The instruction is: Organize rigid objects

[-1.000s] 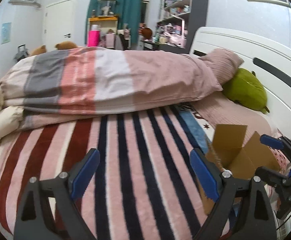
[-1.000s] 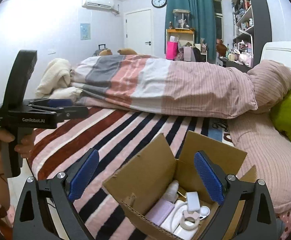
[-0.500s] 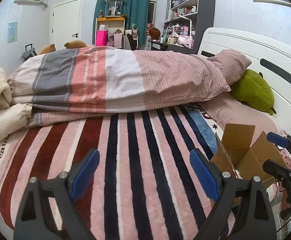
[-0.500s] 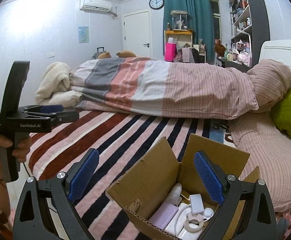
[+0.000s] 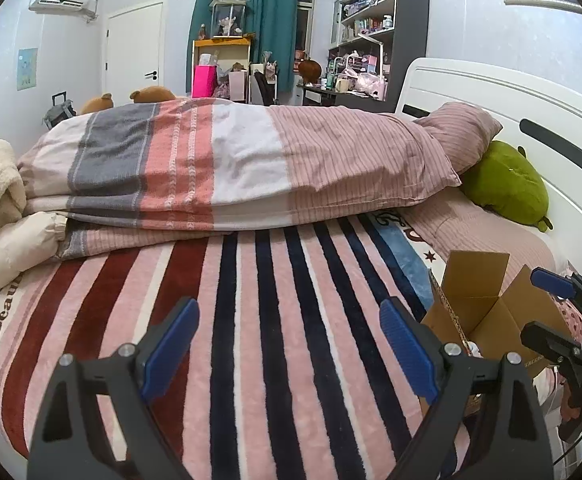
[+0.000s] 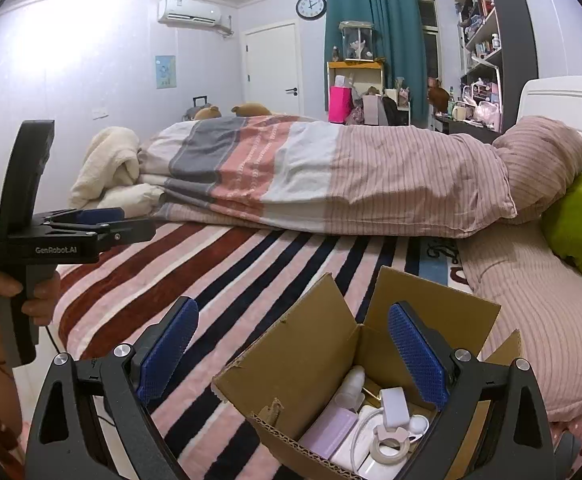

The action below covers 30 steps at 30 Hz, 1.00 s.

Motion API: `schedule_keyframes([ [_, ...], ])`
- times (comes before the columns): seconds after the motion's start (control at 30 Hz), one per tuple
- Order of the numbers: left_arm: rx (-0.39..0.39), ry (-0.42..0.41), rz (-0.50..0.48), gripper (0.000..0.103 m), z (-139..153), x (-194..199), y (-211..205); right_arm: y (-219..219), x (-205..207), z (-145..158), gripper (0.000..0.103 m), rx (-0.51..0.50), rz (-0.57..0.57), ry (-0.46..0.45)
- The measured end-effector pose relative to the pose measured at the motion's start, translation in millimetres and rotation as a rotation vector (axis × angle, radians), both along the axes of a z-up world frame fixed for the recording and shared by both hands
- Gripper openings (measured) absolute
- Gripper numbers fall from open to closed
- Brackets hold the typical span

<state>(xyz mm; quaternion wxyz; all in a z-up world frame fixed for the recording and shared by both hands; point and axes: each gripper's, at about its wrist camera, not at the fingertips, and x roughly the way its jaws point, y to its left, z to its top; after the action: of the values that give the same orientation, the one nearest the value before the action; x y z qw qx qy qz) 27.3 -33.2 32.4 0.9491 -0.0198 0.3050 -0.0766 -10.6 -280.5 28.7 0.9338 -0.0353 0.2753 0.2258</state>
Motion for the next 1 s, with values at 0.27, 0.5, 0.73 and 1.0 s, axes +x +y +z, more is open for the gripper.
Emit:
schedule_keyframes([
  [0.27, 0.004, -0.007, -0.005, 0.09, 3.5, -2.2, -1.2, -0.4, 0.3, -0.2, 0.096, 0.003, -0.001, 0.002],
  [0.5, 0.009, -0.01, -0.01, 0.09, 5.1, -1.8, -2.3, 0.0, 0.6, -0.8, 0.096, 0.001, -0.004, 0.004],
  [0.73, 0.012, -0.013, -0.012, 0.09, 6.1, -1.4, -3.3, -0.2, 0.5, -1.0, 0.096, 0.003, -0.005, 0.005],
  [1.0, 0.011, -0.014, -0.016, 0.09, 7.0, -0.9, -4.8, 1.8, -1.0, -1.7, 0.096, 0.004, -0.012, 0.007],
])
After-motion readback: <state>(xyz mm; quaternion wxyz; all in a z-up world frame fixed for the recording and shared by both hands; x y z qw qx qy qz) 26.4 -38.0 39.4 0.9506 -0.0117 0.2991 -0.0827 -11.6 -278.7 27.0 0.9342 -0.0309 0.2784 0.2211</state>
